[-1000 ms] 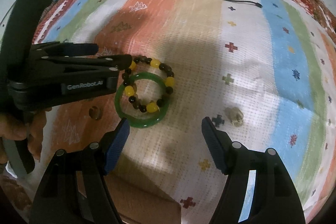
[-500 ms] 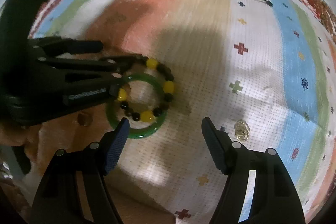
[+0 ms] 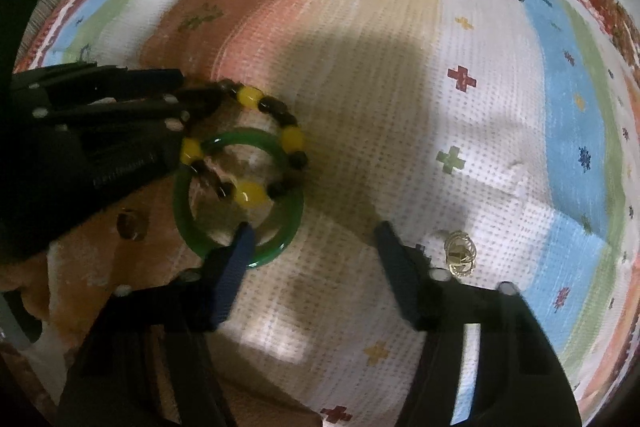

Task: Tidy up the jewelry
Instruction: 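Grasp the bead bracelet with the left tool while the right tool grasps the jade bangle, then carry the bead bracelet with the left tool while the right tool carries the bangle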

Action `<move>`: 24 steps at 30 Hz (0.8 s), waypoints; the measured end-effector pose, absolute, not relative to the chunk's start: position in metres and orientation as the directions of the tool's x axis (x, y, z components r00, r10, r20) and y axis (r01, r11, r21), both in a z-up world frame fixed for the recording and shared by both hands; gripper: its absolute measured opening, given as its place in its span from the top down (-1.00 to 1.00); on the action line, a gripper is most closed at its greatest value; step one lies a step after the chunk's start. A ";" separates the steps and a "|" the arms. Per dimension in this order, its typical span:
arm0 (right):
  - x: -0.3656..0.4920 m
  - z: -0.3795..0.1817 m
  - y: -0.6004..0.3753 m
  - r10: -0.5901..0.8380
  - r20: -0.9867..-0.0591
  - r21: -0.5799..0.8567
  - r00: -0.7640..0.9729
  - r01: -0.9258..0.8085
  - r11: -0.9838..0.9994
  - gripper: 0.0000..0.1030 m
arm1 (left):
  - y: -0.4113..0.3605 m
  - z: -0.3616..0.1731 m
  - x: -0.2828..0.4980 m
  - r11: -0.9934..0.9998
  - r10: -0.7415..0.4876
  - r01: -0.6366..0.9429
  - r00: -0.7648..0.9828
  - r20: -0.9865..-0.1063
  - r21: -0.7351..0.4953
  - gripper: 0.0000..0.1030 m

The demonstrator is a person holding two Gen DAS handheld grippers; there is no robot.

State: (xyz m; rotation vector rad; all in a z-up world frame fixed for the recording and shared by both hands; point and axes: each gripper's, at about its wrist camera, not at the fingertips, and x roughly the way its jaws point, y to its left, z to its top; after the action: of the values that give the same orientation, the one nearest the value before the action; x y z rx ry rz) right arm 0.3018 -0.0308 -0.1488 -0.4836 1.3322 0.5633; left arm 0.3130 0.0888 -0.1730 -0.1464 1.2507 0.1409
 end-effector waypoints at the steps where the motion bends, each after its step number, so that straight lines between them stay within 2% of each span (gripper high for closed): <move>1: 0.301 -0.150 -0.029 0.108 -0.984 -0.006 0.141 -0.636 0.772 0.11 | 0.088 -0.173 0.313 0.983 0.036 -0.182 0.309 -0.950 -0.022 0.76; 4: 0.298 -0.151 -0.026 0.121 -0.983 0.001 0.139 -0.651 0.759 0.40 | 0.087 -0.174 0.313 0.985 0.044 -0.173 0.313 -0.949 -0.012 0.78; 6: 0.297 -0.151 -0.026 0.129 -0.982 0.009 0.134 -0.656 0.755 0.67 | 0.085 -0.173 0.314 0.986 0.050 -0.169 0.314 -0.948 -0.004 0.78; 7: 0.296 -0.152 -0.025 0.136 -0.982 0.017 0.130 -0.657 0.753 0.71 | 0.084 -0.173 0.314 0.985 0.051 -0.170 0.315 -0.948 -0.003 0.78; 10: 0.294 -0.152 -0.024 0.143 -0.980 0.015 0.137 -0.668 0.744 0.73 | 0.086 -0.172 0.314 0.982 0.039 -0.185 0.320 -0.947 -0.023 0.78; 13: 0.294 -0.150 -0.029 0.161 -0.977 0.024 0.142 -0.670 0.742 0.80 | 0.098 -0.167 0.307 0.961 -0.025 -0.252 0.323 -0.946 -0.112 0.78; 18: 0.289 -0.139 -0.037 0.193 -0.969 0.046 0.156 -0.652 0.757 0.83 | 0.108 -0.153 0.299 0.940 -0.083 -0.285 0.347 -0.934 -0.189 0.78; 24: 0.283 -0.125 -0.051 0.185 -0.961 0.012 0.207 -0.637 0.771 0.84 | 0.100 -0.132 0.290 0.944 -0.068 -0.273 0.384 -0.921 -0.183 0.78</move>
State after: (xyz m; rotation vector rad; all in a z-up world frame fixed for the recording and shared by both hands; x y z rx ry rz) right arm 0.2833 -0.0506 -0.1253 -0.4346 1.2387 0.5980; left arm 0.2899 0.1001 -0.1323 -0.3295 1.1753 0.1343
